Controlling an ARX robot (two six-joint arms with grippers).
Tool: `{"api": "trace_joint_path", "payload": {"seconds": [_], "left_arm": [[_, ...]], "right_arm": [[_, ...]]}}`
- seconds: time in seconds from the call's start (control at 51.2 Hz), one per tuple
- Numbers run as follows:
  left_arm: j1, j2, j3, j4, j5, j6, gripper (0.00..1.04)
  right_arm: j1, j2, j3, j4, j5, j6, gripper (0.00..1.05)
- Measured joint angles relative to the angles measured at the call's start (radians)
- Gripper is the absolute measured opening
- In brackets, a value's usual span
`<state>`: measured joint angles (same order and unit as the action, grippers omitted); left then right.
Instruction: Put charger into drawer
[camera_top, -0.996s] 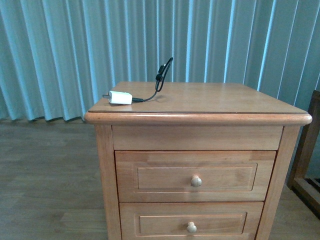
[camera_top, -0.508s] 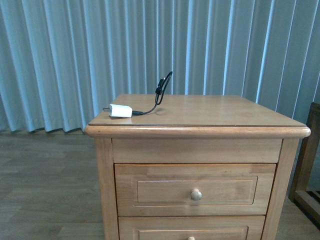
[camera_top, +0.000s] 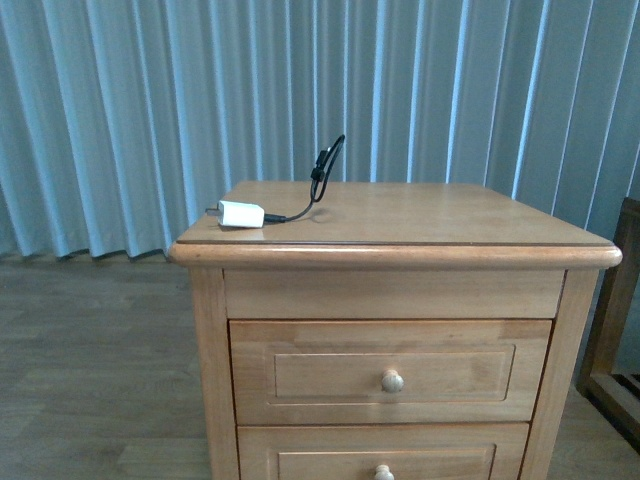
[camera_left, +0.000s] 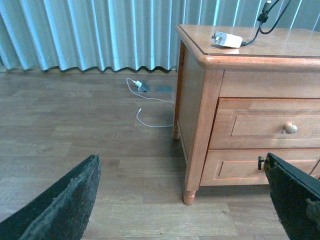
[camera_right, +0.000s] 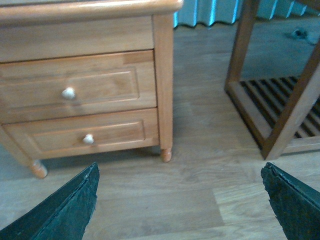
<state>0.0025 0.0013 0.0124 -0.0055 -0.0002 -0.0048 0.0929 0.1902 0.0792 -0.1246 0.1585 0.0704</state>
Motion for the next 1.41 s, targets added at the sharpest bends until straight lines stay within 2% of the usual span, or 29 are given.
{"api": "trace_joint_path", "payload": {"seconds": [0.137, 0.293, 0.586, 0.703, 0.996, 1.25, 1.406], "left_arm": [[0.0, 0.0, 0.0, 0.0, 0.0, 0.0, 0.99], [0.0, 0.0, 0.0, 0.0, 0.0, 0.0, 0.99], [0.0, 0.0, 0.0, 0.0, 0.0, 0.0, 0.99], [0.0, 0.0, 0.0, 0.0, 0.0, 0.0, 0.99], [0.0, 0.0, 0.0, 0.0, 0.0, 0.0, 0.99], [0.0, 0.0, 0.0, 0.0, 0.0, 0.0, 0.99], [0.0, 0.0, 0.0, 0.0, 0.0, 0.0, 0.99]], "right_arm": [[0.011, 0.181, 0.056, 0.111, -0.052, 0.028, 0.97], [0.055, 0.475, 0.119, 0.31, -0.085, 0.022, 0.97], [0.153, 1.059, 0.311, 0.642, -0.079, -0.016, 0.97], [0.196, 1.32, 0.419, 0.752, -0.045, -0.029, 0.97], [0.247, 1.759, 0.709, 0.885, -0.017, -0.032, 0.97], [0.256, 2.002, 0.963, 0.87, 0.008, -0.006, 0.97], [0.256, 2.074, 1.054, 0.842, 0.024, 0.018, 0.97]]}}
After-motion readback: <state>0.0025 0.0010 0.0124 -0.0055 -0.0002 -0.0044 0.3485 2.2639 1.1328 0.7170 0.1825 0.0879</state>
